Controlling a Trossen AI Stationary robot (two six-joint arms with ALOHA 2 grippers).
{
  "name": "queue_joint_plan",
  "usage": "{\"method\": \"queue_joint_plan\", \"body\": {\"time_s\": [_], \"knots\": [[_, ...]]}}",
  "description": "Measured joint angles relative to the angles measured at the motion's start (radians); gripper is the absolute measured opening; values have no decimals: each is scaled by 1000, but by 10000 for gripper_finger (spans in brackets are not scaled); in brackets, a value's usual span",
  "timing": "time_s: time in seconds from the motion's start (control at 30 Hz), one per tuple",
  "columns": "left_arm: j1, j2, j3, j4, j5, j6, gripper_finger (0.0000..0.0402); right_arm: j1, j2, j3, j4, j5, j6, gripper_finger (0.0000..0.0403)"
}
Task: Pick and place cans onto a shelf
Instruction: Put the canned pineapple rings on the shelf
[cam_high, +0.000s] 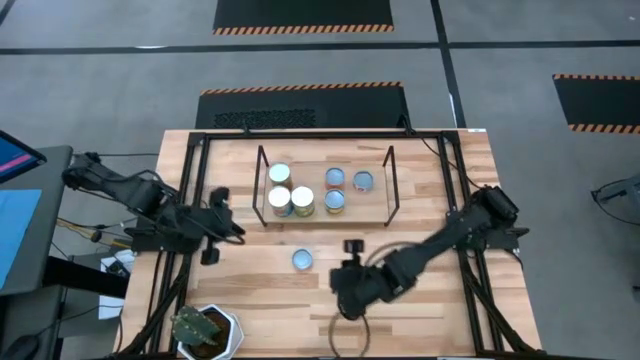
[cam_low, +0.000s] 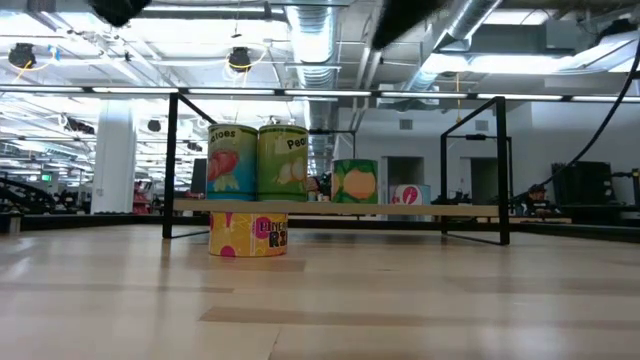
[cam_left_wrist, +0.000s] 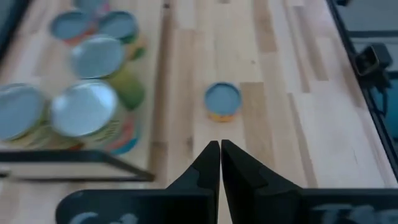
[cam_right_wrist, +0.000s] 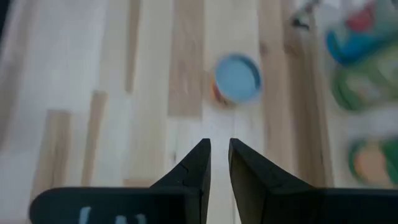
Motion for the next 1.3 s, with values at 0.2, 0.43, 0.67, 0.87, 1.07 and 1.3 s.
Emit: {"method": "queue_joint_plan", "body": {"time_s": [0.2, 0.43, 0.67, 0.87, 1.07, 1.3], "knots": [[-2, 11, -110, 88, 84, 35, 1, -109, 0, 0, 232, -153, -283, 82], [-3, 9, -192, 108, 38, 29, 1, -199, 109, 8, 294, -236, -386, 82], [-3, 22, -254, 250, 26, 64, 1, -243, 210, 8, 347, -305, -427, 82], [-3, 45, -256, 251, 22, 68, 1, -257, 249, 6, 350, -408, -434, 82], [-3, 65, -255, 285, 21, 68, 1, -267, 277, 5, 391, -416, -466, 82], [-3, 75, -256, 290, 25, 68, 1, -281, 320, 11, 406, -421, -454, 82]]}}
